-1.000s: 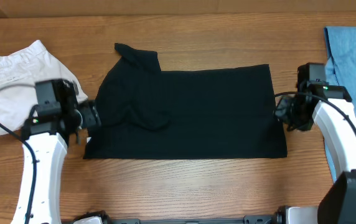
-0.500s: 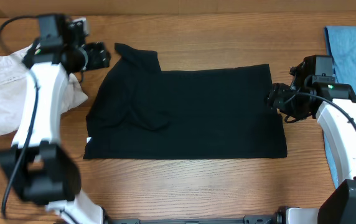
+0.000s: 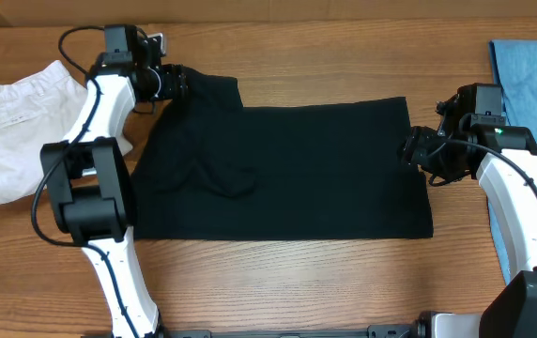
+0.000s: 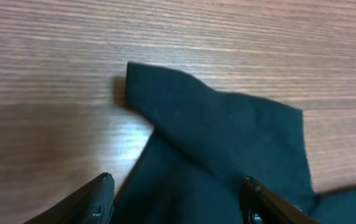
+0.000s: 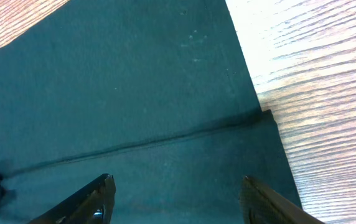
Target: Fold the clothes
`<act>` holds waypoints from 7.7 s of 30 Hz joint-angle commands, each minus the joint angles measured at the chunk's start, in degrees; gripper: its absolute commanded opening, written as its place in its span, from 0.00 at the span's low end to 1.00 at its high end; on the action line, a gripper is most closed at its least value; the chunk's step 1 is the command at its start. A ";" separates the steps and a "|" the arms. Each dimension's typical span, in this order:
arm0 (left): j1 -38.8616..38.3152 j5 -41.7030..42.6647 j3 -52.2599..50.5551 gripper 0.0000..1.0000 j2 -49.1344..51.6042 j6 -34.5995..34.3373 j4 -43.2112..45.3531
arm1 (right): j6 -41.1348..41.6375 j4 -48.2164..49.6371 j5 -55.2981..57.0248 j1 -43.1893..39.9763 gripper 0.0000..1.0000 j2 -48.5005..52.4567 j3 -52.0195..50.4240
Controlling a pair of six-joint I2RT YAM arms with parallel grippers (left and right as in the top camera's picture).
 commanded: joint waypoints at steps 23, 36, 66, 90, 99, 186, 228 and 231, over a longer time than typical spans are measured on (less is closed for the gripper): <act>-1.95 7.32 1.79 0.27 7.65 -11.63 14.08 | -0.42 3.72 1.18 -0.42 0.65 -1.07 1.31; -1.88 18.38 2.03 0.04 7.21 -13.25 3.43 | -4.96 26.82 0.33 -0.46 0.79 7.21 1.31; -1.90 19.96 2.03 0.04 7.21 -8.07 -6.54 | -7.67 59.28 4.20 -0.48 0.70 32.63 1.31; -1.81 20.06 2.03 0.04 7.19 -8.09 -6.49 | -7.21 56.13 5.27 -0.48 0.04 33.33 1.31; -0.46 21.33 2.03 0.04 2.32 -6.95 -6.97 | -6.69 53.75 5.84 -0.48 0.04 30.47 1.40; -5.66 -6.99 -17.92 0.04 -22.25 7.52 -55.23 | -1.44 -24.02 18.93 -0.55 0.16 10.71 10.60; -14.86 -12.55 -20.28 0.12 -21.90 -3.17 -31.47 | -1.44 -23.41 17.40 -0.55 0.25 10.71 10.58; -14.03 -14.05 -24.90 0.12 -21.79 -4.70 -28.11 | -1.44 -23.39 17.40 -0.55 0.25 10.71 10.58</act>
